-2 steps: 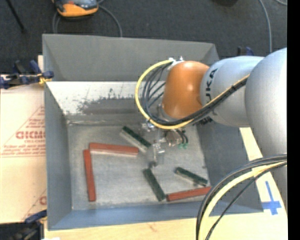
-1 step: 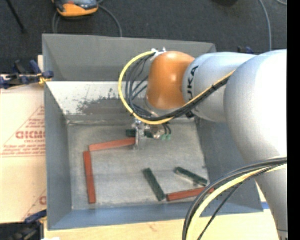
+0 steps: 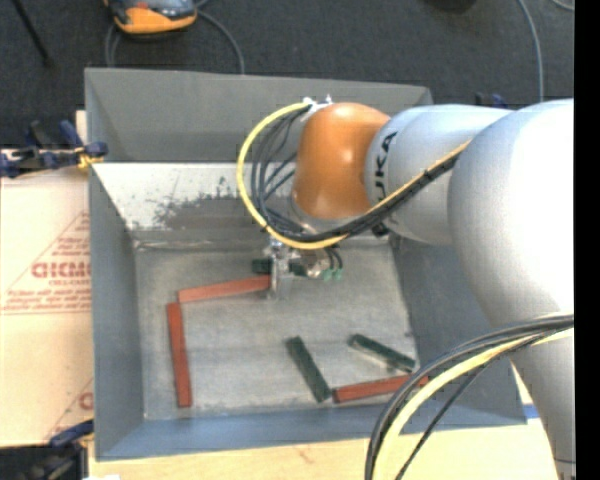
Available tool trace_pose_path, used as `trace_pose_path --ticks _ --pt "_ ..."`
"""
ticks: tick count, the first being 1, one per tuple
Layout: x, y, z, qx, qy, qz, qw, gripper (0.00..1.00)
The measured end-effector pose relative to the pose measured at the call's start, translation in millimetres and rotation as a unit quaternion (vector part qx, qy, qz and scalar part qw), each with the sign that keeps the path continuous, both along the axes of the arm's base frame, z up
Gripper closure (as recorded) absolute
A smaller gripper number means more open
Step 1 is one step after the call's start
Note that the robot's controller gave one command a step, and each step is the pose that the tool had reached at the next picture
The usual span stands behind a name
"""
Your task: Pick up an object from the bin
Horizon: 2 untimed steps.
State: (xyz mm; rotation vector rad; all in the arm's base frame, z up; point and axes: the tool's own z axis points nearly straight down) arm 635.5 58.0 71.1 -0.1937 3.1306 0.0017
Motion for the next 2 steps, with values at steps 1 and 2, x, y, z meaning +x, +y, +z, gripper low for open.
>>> trace_pose_path --ticks 1,2 --pt "7.1 -2 0 -0.001 -0.0006 0.01 1.0 1.0" --pt "21.4 -4 177 -0.001 -0.0044 0.008 1.0 1.0"
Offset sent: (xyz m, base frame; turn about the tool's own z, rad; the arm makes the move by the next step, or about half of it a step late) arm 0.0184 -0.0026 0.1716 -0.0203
